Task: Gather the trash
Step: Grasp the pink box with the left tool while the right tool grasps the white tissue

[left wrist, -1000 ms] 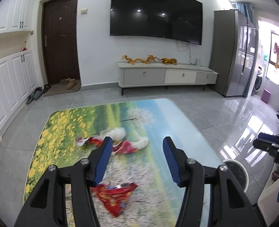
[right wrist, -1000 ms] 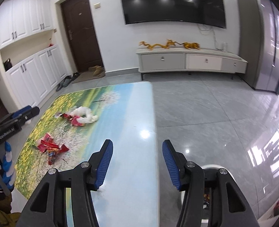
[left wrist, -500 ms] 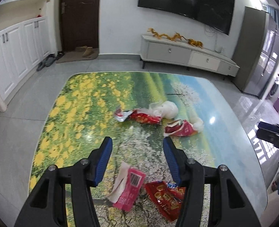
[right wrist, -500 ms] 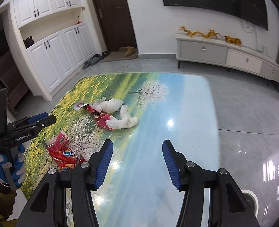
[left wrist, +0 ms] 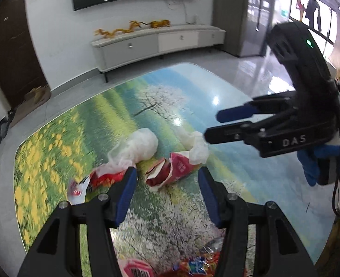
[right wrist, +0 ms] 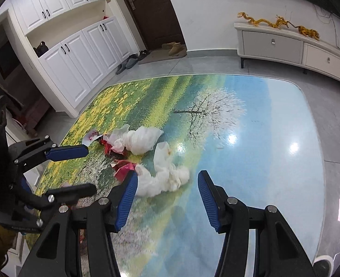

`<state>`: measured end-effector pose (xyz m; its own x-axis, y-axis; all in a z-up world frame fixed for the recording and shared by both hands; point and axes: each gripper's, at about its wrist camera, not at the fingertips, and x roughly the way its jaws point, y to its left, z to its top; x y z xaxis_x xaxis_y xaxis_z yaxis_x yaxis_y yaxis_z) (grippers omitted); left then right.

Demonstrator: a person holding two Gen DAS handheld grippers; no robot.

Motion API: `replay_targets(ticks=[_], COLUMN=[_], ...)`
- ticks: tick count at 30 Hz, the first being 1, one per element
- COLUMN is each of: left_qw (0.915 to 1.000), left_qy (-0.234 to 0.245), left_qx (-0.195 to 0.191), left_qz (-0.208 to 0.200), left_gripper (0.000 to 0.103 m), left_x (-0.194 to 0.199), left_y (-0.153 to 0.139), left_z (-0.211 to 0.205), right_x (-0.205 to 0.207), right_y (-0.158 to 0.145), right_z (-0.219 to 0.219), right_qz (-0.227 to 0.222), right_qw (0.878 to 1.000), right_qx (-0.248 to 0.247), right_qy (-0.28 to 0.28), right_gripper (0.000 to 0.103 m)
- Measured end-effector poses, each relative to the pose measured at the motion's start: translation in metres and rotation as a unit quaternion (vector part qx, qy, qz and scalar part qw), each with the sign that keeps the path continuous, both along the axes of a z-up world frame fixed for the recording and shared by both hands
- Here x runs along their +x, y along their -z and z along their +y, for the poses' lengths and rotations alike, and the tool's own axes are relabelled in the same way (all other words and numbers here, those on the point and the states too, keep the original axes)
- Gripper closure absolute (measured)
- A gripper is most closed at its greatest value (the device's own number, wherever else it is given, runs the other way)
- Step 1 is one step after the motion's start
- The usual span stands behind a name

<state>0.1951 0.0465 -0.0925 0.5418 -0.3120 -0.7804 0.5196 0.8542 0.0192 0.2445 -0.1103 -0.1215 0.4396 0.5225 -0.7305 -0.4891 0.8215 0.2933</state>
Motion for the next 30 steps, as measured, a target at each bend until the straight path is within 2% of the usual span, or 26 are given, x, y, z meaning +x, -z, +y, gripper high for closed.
replay_targets(ticks=[6, 7, 8, 10, 14, 21, 25, 30], left_qw=[0.9985, 0.9981, 0.9978, 0.9972, 0.9963, 0.9945, 0.9921, 0.9942], left_qy=[0.034, 0.040, 0.043, 0.049, 0.062, 0.077, 0.088, 0.072], left_qx=[0.033, 0.032, 0.032, 0.038, 0.033, 0.048, 0.062, 0.049], left_qz=[0.027, 0.035, 0.040, 0.041, 0.049, 0.052, 0.063, 0.062], left_gripper=[0.052, 0.056, 0.059, 0.062, 0.073, 0.074, 0.073, 0.069], left_x=[0.018, 0.021, 0.022, 0.022, 0.019, 0.013, 0.003, 0.002], left_y=[0.020, 0.023, 0.026, 0.030, 0.030, 0.031, 0.034, 0.024], left_z=[-0.012, -0.014, -0.016, -0.020, -0.028, -0.050, -0.060, -0.056], right_x=[0.022, 0.023, 0.022, 0.020, 0.009, -0.019, -0.034, -0.045], right_y=[0.019, 0.022, 0.024, 0.026, 0.023, 0.031, 0.029, 0.021], right_z=[0.013, 0.013, 0.013, 0.011, -0.001, -0.028, -0.048, -0.067], right_qz=[0.017, 0.019, 0.020, 0.021, 0.014, 0.022, 0.025, 0.021], right_qw=[1.000, 0.999, 0.999, 0.999, 0.999, 0.999, 1.000, 1.000], right_qx=[-0.009, -0.012, -0.015, -0.014, -0.014, -0.024, -0.016, -0.001], right_qy=[-0.019, -0.022, -0.026, -0.033, -0.038, -0.024, -0.005, 0.010], right_gripper=[0.051, 0.054, 0.062, 0.068, 0.081, 0.092, 0.092, 0.092])
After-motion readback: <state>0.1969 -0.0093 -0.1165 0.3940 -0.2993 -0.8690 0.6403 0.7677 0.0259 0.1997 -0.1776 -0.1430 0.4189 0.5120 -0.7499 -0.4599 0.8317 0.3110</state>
